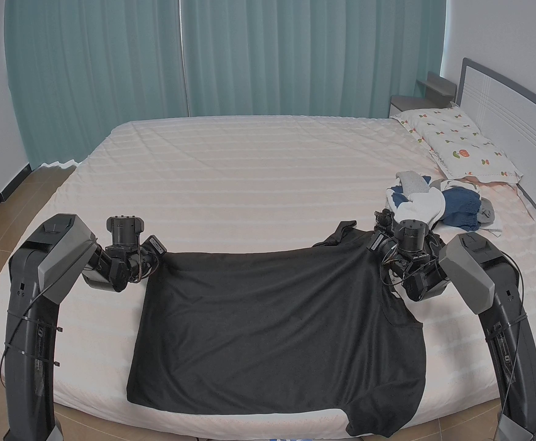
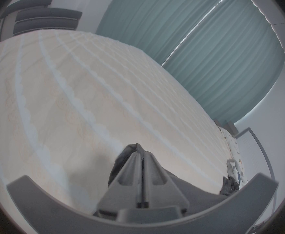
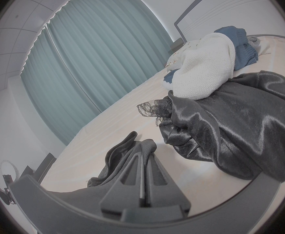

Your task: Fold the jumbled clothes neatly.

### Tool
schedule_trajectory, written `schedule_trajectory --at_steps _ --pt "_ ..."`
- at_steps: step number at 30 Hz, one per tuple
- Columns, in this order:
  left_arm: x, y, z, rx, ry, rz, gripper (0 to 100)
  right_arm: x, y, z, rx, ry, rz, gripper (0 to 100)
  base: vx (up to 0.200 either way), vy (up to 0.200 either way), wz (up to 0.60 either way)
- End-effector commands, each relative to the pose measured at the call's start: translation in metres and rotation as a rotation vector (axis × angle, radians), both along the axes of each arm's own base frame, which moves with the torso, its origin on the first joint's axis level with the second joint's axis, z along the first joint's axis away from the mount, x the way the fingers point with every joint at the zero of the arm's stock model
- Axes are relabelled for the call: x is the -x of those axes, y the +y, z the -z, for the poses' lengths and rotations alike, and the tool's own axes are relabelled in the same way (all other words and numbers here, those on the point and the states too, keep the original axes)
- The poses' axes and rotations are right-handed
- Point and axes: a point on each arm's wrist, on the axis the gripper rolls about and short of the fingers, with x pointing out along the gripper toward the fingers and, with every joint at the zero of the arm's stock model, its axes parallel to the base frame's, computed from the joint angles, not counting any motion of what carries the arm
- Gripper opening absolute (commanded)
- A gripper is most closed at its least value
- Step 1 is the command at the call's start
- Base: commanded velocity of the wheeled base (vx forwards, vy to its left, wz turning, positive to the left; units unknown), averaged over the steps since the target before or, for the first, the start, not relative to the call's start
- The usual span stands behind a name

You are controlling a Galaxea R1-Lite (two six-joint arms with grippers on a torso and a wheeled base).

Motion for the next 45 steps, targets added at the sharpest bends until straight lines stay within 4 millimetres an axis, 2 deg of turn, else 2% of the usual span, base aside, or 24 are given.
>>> schedule_trajectory --at_steps 1,9,16,22,25,27,29,36,37,39,40,45 --pt "-0.011 0.005 0.004 -0.014 -0.042 -0.061 0 0.0 0.001 -0.003 -0.002 -0.019 0.001 0 0.0 0.0 0.0" --pt "-0.019 0.006 0.009 -0.001 -0.085 -0.087 0 -0.003 -0.002 -0.01 -0.007 -0.068 0.021 0 0.0 0.0 0.0" --pt "-0.024 0.009 0.013 -0.001 -0.099 -0.091 0 -0.002 0.002 0.001 -0.003 -0.048 0.018 0 0.0 0.0 0.0" --pt "-0.025 0.009 0.009 0.005 -0.139 -0.096 0 -0.011 0.001 -0.016 -0.01 -0.117 0.047 0 0.0 0.0 0.0" --pt "-0.026 0.009 0.008 0.011 -0.178 -0.099 0 -0.013 0.001 -0.018 -0.013 -0.129 0.05 0 0.0 0.0 0.0" --pt "-0.026 0.009 0.009 0.012 -0.181 -0.1 0 -0.012 0.003 -0.012 -0.012 -0.115 0.046 0 0.0 0.0 0.0" --pt "-0.026 0.009 0.011 0.013 -0.176 -0.099 0 -0.01 0.005 0.002 -0.002 -0.09 0.045 0 0.0 0.0 0.0" --pt "-0.026 0.007 0.019 0.009 -0.162 -0.089 0 -0.009 0.005 0.011 0.008 -0.074 0.043 0 0.0 0.0 0.0" --pt "-0.026 0.006 0.019 0.009 -0.161 -0.088 0 -0.009 0.005 0.012 0.01 -0.071 0.043 100 0.0 0.0 0.0" --pt "-0.026 0.006 0.02 0.009 -0.153 -0.083 0 -0.009 0.005 0.014 0.01 -0.065 0.04 100 0.0 0.0 0.0" --pt "-0.025 0.006 0.021 0.01 -0.145 -0.08 100 -0.008 0.005 0.015 0.01 -0.065 0.042 100 0.0 0.0 0.0" --pt "-0.025 0.004 0.025 0.01 -0.131 -0.076 100 -0.006 0.01 0.015 0.014 -0.067 0.031 100 0.0 0.0 0.0"
